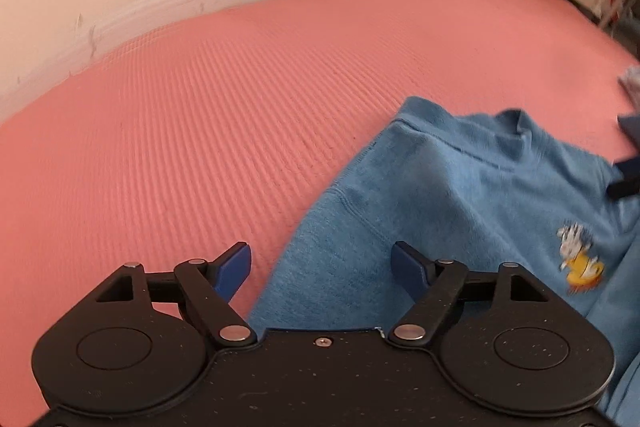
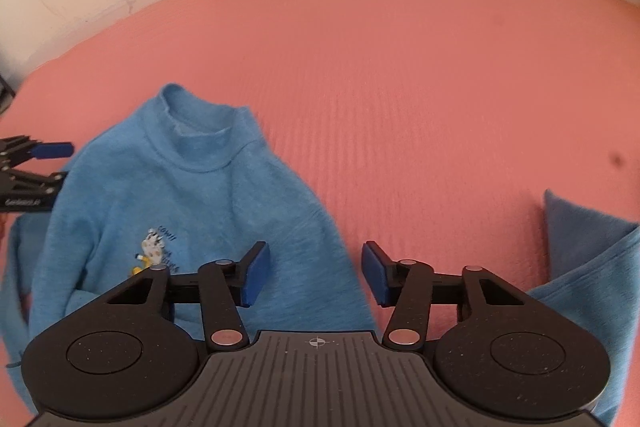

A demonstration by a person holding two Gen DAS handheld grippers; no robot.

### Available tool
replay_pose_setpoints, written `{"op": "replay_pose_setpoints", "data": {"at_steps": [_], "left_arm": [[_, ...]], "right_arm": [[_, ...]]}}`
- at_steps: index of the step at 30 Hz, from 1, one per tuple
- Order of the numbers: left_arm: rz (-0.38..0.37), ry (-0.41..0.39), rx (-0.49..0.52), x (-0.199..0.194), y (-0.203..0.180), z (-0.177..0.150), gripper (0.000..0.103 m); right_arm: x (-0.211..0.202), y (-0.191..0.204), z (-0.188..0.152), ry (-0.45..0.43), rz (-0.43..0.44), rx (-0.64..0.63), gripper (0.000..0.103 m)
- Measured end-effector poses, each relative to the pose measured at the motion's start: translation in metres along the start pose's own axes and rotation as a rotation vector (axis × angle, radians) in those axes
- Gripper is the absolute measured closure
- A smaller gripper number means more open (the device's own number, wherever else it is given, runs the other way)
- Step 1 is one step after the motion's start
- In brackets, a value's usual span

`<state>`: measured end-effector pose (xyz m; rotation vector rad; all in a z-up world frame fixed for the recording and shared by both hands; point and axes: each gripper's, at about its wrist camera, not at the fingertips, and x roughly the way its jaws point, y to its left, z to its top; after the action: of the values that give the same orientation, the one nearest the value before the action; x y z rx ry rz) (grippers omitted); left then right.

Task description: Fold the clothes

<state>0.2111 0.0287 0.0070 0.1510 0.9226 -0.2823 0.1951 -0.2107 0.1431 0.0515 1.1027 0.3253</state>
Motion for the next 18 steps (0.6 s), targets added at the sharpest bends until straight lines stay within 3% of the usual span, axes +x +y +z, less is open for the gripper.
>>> {"op": "replay_pose_setpoints", "data": {"at_steps": [1,5,6,10,13,15,18], "left_arm": [[-0.005,-0.004,-0.004,-0.001,0.0,-0.001,0.029],[-0.027,-0.012,-0.006,-0.008,0.001,-0.005,0.041],[-0.034,-0.01,-0.01,-0.009,0.0,-0.005,0.044],[-0.077,0.001,-0.034,-0.015,-0.002,-0.007,0.057],[-0.088,0.026,-0.021,-0.012,-0.012,-0.007,0.074],[-0.094,0.045,-0.035,-0.013,-0.015,-0.008,0.096],[-0.146,0.062,-0.109,-0.026,-0.013,-0.01,0.101]], "right_arm": [[0.0,0.003,-0.001,-0.002,-0.002,-0.013,0.057],[0.0,0.012,-0.004,-0.004,-0.017,-0.045,0.092],[0.0,0.014,-0.004,-0.005,-0.014,-0.047,0.096],[-0.007,0.019,-0.006,-0.02,-0.022,-0.063,0.099],[-0.016,0.024,-0.004,-0.063,-0.038,-0.066,0.099],[-0.023,0.025,-0.003,-0.084,-0.046,-0.064,0.099],[-0.034,0.025,-0.001,-0.117,-0.048,-0.054,0.099]]}}
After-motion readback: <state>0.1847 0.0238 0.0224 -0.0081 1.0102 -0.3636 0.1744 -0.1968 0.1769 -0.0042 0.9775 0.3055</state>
